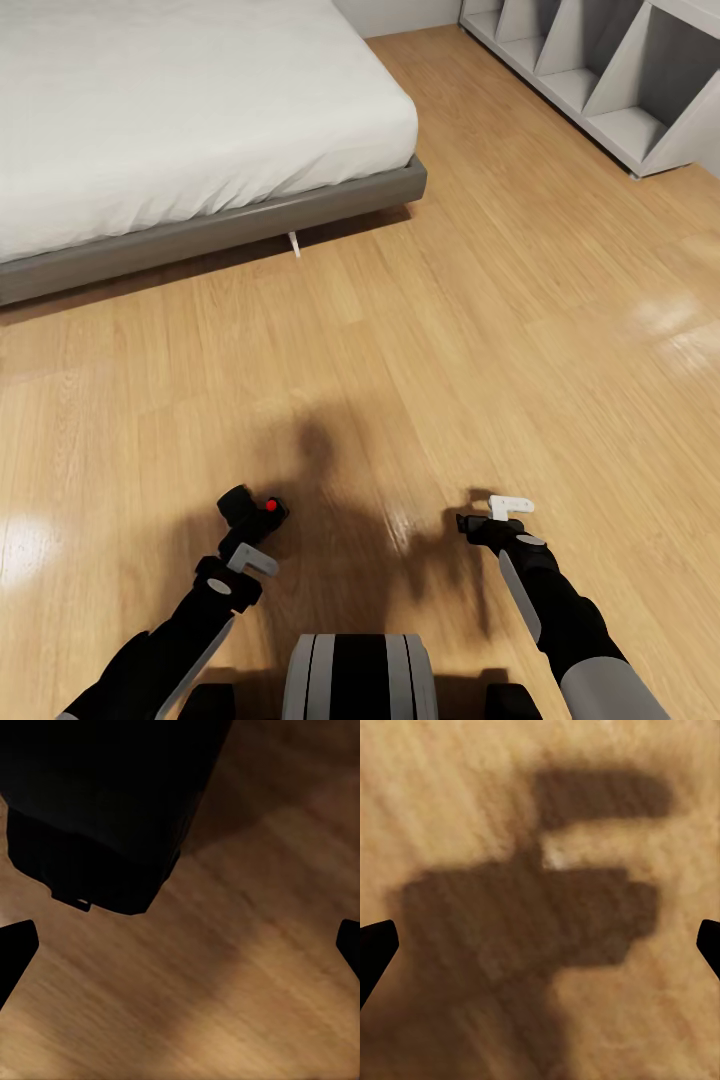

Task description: Attach the digital camera to the camera tripod in the bedroom.

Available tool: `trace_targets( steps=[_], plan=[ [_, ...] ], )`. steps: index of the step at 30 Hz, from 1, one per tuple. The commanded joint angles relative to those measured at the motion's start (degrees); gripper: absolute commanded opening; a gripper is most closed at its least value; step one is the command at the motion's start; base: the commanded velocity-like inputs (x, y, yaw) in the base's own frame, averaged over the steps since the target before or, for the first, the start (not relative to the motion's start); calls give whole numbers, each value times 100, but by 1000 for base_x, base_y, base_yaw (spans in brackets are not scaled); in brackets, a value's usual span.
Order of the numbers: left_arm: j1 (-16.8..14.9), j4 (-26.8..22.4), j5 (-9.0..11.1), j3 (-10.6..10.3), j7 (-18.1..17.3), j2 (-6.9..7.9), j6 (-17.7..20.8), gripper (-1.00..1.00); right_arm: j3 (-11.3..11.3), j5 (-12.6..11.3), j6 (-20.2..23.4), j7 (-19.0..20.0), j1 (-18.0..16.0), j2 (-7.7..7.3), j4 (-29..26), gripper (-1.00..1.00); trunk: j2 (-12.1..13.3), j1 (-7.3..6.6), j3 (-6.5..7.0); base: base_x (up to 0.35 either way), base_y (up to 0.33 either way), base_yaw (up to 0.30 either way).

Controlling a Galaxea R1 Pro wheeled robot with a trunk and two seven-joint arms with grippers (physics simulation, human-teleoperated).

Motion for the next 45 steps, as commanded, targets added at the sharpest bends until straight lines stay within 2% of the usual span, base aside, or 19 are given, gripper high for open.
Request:
trace_targets(
  steps=[1, 23, 31, 45],
  plan=[
    [-5, -8, 62, -21, 55, 8, 19, 100, 7, -47, 27, -34, -1, -2, -9, 100, -1, -1, -3, 0, 0, 0],
    [-5, 17, 91, -16, 50, 24, 22, 100, 16, -42, 27, -34, -1, -2, -9, 100, -1, -1, -3, 0, 0, 0],
    [-5, 9, 94, -7, -35, 197, -8, 100, 14, -40, 27, -34, -1, -7, -15, 100, -1, -1, -3, 0, 0, 0],
    [-5, 88, 83, 1, -332, 318, -869, 100, 15, -39, 19, -37, -1, -4, -10, 100, -1, -1, -3, 0, 0, 0]
  ],
)
